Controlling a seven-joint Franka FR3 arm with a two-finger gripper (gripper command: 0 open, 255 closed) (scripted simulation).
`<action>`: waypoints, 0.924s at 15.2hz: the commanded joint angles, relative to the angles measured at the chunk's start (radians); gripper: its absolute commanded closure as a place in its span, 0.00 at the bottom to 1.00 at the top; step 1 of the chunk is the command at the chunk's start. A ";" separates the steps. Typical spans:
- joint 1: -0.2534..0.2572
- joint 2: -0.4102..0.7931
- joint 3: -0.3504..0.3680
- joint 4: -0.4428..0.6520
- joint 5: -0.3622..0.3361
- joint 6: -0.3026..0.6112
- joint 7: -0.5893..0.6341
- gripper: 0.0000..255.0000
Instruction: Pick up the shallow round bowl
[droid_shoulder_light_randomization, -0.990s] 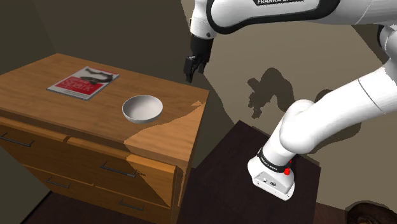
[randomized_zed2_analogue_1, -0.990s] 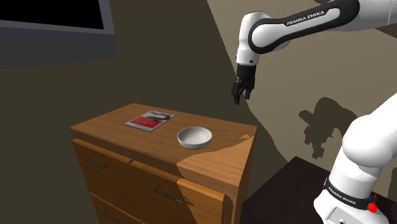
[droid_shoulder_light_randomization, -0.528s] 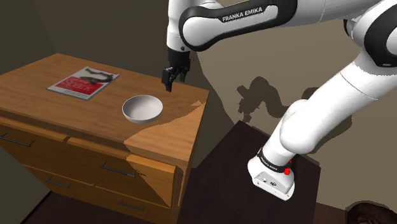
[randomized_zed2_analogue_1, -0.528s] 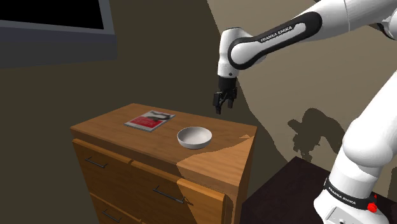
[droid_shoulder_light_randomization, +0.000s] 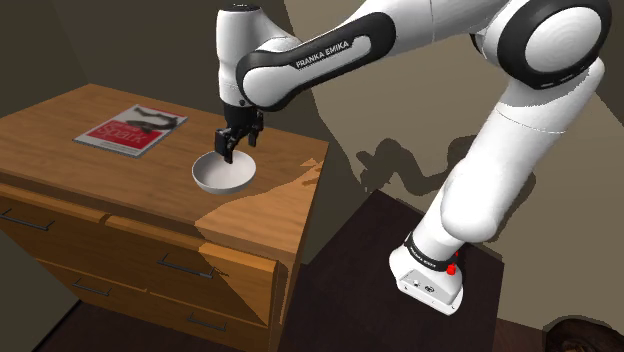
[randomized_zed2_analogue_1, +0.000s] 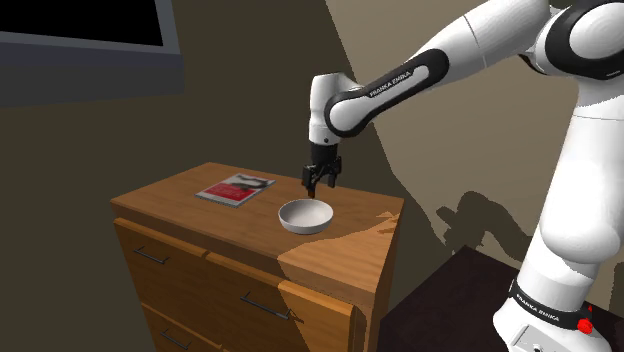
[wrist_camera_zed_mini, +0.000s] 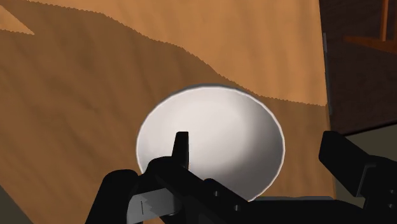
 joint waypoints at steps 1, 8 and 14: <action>0.012 0.075 0.007 0.057 -0.033 0.015 0.036 0.00; 0.090 0.347 -0.001 0.294 -0.147 0.036 0.149 0.00; 0.109 0.416 -0.013 0.320 -0.174 0.075 0.171 0.00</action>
